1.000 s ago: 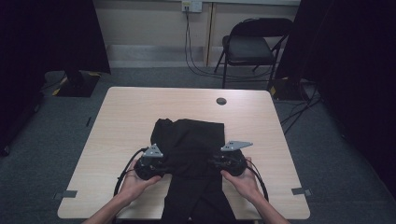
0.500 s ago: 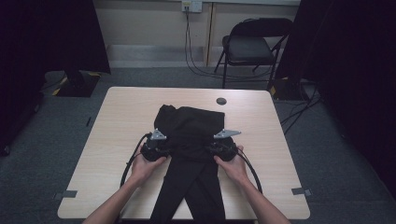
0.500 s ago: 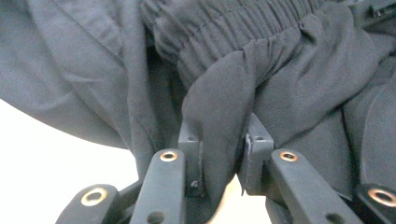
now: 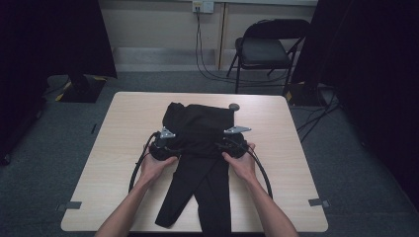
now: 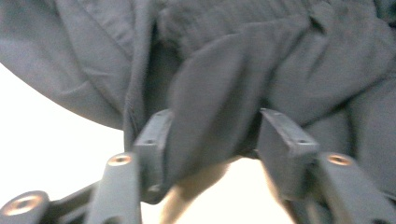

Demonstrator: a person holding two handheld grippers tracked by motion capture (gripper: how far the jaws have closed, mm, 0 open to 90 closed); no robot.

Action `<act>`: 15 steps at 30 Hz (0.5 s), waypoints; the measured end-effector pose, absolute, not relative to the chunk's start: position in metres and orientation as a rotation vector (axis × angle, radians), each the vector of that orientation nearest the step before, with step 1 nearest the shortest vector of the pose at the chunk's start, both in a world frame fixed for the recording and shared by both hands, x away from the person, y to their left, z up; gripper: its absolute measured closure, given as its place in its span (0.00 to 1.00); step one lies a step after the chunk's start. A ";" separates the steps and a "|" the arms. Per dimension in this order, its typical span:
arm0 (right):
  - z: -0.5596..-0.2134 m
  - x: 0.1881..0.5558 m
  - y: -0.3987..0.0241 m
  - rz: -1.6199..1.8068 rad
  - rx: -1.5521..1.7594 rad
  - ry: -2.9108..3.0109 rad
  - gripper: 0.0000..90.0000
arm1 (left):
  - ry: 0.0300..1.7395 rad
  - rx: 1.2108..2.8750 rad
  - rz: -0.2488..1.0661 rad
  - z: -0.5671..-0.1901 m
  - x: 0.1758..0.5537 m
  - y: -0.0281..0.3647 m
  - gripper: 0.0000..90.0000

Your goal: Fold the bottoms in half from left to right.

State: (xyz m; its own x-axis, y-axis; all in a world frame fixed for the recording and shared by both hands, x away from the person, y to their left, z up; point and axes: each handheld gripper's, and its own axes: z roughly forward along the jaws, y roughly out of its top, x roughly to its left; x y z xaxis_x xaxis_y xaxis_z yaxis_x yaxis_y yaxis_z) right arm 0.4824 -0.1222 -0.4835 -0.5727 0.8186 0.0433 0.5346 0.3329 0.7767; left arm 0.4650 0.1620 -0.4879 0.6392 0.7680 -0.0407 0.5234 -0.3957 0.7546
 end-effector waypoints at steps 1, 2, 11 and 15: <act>-0.478 0.476 -0.125 1.120 1.197 2.244 0.47 | 0.988 2.097 0.412 -0.485 0.462 0.161 0.43; -0.478 0.476 -0.125 1.120 1.197 2.244 0.47 | 0.961 2.100 0.420 -0.480 0.457 0.161 0.43; -0.464 0.421 -0.144 1.118 1.138 2.312 0.39 | 0.857 2.091 0.402 -0.460 0.402 0.159 0.38; -0.472 0.404 -0.155 1.125 1.138 2.379 0.37 | 0.866 2.076 0.372 -0.451 0.390 0.162 0.36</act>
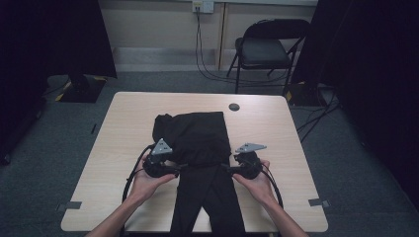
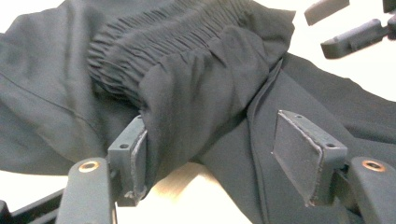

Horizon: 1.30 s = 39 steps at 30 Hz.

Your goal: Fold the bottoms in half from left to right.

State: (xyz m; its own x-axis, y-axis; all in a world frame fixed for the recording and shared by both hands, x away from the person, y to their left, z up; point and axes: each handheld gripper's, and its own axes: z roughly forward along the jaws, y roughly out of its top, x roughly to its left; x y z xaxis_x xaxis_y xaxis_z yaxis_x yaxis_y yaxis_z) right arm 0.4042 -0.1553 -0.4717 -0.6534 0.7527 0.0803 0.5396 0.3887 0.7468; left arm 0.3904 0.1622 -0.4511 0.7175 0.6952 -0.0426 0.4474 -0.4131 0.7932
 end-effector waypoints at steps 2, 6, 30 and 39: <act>-0.474 0.395 -0.157 1.137 1.114 2.429 0.37 | 0.876 2.079 0.369 -0.455 0.391 0.164 0.36; -0.481 0.381 -0.148 1.111 1.038 2.485 0.39 | 0.976 2.106 0.386 -0.470 0.405 0.175 0.37; -0.501 0.409 -0.052 1.152 0.909 2.485 0.56 | 0.921 2.083 0.395 -0.458 0.389 0.171 0.36; -0.492 0.426 -0.055 1.176 0.980 2.509 0.42 | 0.954 2.046 0.401 -0.456 0.382 0.176 0.30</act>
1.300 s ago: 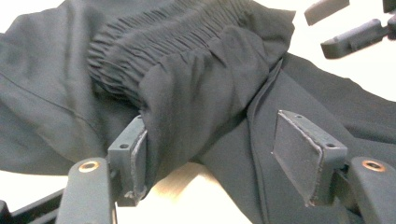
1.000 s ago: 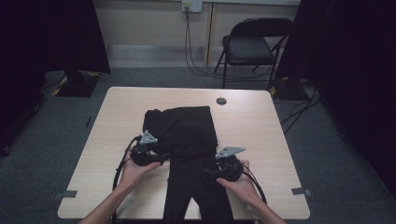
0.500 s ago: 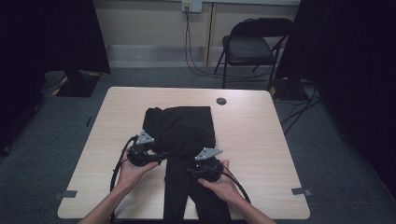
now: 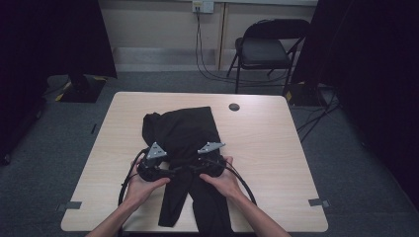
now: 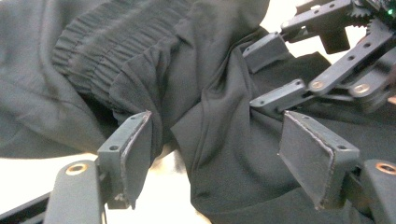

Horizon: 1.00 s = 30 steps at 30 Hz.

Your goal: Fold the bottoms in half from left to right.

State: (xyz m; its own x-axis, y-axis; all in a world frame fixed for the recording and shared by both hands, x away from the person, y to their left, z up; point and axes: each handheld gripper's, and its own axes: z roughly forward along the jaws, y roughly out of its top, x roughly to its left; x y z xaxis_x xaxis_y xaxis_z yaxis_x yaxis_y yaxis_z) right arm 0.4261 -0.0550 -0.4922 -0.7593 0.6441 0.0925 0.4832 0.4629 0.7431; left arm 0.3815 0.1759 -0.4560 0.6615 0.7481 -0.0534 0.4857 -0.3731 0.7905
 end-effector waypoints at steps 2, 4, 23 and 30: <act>-0.484 0.420 -0.065 1.199 0.974 2.487 0.43 | 0.939 2.032 0.393 -0.452 0.381 0.176 0.30; -0.478 0.415 -0.075 1.211 0.965 2.491 0.45 | 0.928 2.067 0.390 -0.455 0.382 0.176 0.30; -0.493 0.342 -0.056 1.164 0.610 2.736 0.64 | 0.915 2.242 0.431 -0.485 0.392 0.161 0.35; -0.495 0.334 -0.052 1.155 0.566 2.704 0.99 | 0.866 2.285 0.442 -0.486 0.395 0.154 0.83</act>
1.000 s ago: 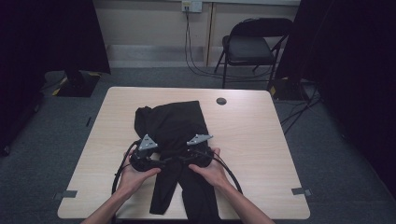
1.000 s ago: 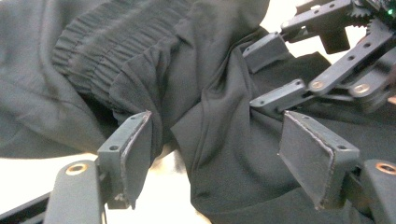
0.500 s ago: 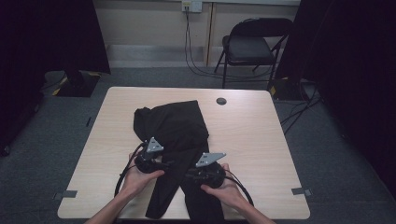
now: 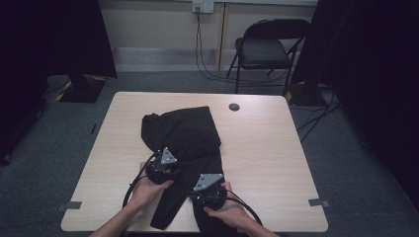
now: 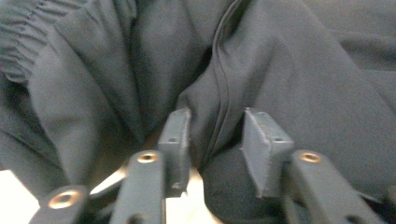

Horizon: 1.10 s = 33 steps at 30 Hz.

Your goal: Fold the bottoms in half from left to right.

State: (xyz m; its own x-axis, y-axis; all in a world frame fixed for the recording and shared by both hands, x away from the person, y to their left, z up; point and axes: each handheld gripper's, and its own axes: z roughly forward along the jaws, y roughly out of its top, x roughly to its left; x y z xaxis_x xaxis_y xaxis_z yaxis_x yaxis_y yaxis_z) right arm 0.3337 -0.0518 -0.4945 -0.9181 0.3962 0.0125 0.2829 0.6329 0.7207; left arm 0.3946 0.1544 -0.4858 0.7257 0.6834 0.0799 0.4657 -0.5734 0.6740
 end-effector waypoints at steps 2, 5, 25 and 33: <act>-0.493 0.334 -0.049 1.172 0.590 2.709 1.00 | 0.879 2.238 0.408 -0.482 0.399 0.158 0.93; -0.486 0.335 -0.045 1.245 0.593 2.699 1.00 | 0.878 2.156 0.371 -0.470 0.405 0.169 0.97; -0.470 0.349 0.003 1.347 0.655 2.641 0.42 | 0.980 1.991 0.264 -0.467 0.414 0.186 0.78; -0.499 0.369 0.019 1.242 0.724 2.634 0.68 | 1.022 1.937 0.262 -0.465 0.416 0.199 0.62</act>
